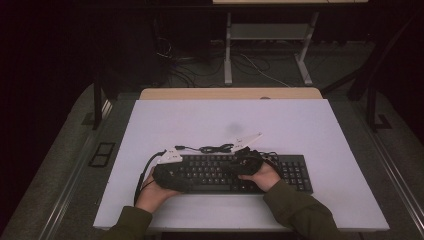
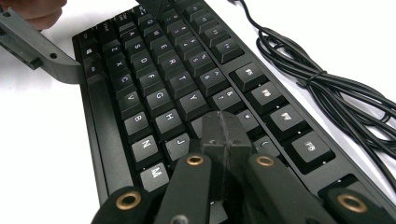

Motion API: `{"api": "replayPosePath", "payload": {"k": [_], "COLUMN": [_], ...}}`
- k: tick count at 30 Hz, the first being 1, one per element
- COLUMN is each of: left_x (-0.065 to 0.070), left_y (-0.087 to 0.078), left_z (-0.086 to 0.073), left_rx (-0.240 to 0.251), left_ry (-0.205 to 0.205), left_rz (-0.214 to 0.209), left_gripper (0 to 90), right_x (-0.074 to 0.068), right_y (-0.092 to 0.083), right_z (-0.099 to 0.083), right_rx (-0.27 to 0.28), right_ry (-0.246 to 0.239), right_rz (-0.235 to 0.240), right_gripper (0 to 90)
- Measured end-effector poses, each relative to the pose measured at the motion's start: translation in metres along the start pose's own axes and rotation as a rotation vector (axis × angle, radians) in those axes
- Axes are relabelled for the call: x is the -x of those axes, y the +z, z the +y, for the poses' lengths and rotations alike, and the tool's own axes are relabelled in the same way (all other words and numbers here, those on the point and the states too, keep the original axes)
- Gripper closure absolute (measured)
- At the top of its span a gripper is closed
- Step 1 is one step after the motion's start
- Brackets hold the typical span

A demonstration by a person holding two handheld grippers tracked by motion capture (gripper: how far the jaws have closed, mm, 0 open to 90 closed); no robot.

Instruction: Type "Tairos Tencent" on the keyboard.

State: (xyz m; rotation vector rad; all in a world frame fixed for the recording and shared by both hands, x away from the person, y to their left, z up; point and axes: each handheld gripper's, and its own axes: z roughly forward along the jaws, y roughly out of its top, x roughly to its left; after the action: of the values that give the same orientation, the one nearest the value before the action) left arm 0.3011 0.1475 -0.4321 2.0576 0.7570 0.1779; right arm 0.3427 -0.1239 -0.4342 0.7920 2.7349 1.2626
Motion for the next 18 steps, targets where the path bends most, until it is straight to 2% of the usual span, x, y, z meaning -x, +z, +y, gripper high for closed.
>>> {"api": "replayPosePath", "payload": {"k": [4,11,18], "left_x": [0.0,0.0006,0.0005], "left_y": [-0.0006,-0.0003,-0.0006], "left_z": [0.0003,0.0003,0.0003], "left_rx": [-0.002,-0.002,-0.001], "left_ry": [0.001,0.005,0.007], "left_rz": [0.002,0.001,0.003], "left_gripper": [12.8,13.0,13.3], "right_x": [-0.0013,-0.0012,-0.0003], "right_y": [0.0017,0.0017,-0.002], "right_z": [-0.0006,-0.0005,0.0004], "right_rx": [-0.017,-0.015,0.011], "right_ry": [-0.009,-0.009,-0.004], "right_rz": [-0.01,-0.01,0.002], "right_gripper": [89.3,89.3,89.2]}}
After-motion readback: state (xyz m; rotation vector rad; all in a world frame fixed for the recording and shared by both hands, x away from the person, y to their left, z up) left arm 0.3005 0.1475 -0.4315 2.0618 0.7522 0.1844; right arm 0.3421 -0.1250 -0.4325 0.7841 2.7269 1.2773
